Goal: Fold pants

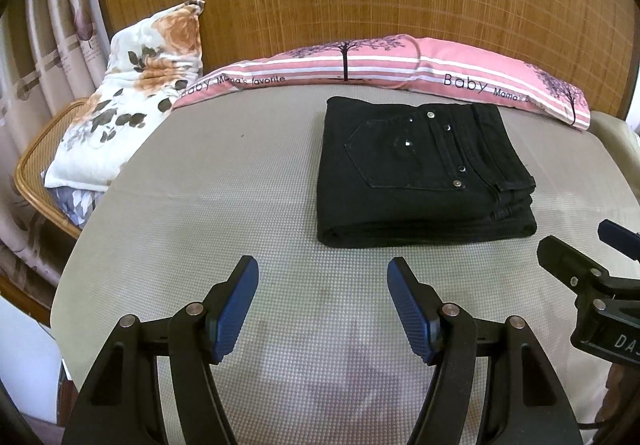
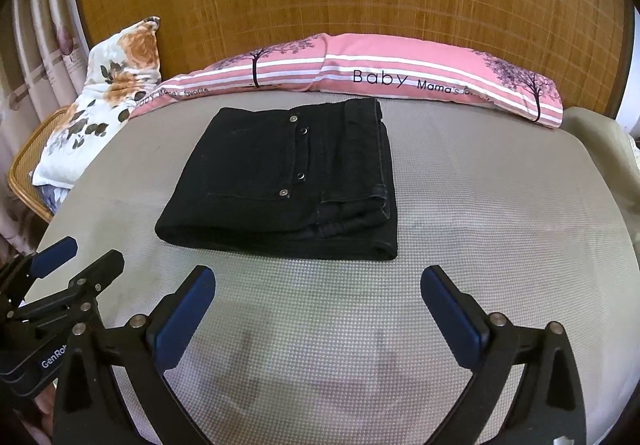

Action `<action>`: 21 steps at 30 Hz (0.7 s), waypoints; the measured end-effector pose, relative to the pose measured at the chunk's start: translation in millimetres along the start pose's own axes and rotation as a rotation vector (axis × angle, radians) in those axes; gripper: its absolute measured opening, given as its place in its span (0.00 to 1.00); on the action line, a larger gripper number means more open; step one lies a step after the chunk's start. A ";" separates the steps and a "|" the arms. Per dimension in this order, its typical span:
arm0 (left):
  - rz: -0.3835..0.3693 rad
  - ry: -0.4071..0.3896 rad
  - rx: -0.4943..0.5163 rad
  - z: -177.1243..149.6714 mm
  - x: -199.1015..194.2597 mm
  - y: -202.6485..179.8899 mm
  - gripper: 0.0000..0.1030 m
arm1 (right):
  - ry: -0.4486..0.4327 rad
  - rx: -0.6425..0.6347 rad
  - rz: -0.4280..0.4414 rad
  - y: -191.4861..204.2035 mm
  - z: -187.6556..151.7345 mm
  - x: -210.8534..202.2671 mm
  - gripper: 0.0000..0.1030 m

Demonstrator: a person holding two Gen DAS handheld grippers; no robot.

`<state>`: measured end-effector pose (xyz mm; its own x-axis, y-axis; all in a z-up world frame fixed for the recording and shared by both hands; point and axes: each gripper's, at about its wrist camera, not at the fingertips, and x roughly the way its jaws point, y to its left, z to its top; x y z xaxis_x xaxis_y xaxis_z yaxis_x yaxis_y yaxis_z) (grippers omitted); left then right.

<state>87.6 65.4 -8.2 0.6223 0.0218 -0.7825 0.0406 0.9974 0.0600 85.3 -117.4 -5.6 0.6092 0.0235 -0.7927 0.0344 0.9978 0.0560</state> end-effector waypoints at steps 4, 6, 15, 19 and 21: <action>-0.003 0.007 0.005 -1.0 0.5 0.0 0.66 | 0.007 0.002 -0.002 0.0 0.1 0.9 0.99; -0.006 0.008 0.005 -0.9 1.0 0.4 0.66 | 0.011 0.003 -0.004 0.3 0.1 2.0 0.99; -0.011 0.003 0.011 -1.5 2.4 0.4 0.66 | 0.019 0.003 -0.004 0.4 0.5 4.2 0.99; -0.013 0.003 0.011 -1.5 2.8 -0.4 0.66 | 0.019 0.004 -0.002 1.0 -0.4 3.9 0.99; -0.014 0.002 0.015 -1.4 2.7 -1.2 0.66 | 0.021 0.005 -0.003 0.5 -1.5 4.5 0.99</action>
<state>88.1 64.3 -11.2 0.6201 0.0083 -0.7845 0.0607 0.9964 0.0585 87.0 -116.7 -10.1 0.5926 0.0218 -0.8052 0.0404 0.9976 0.0568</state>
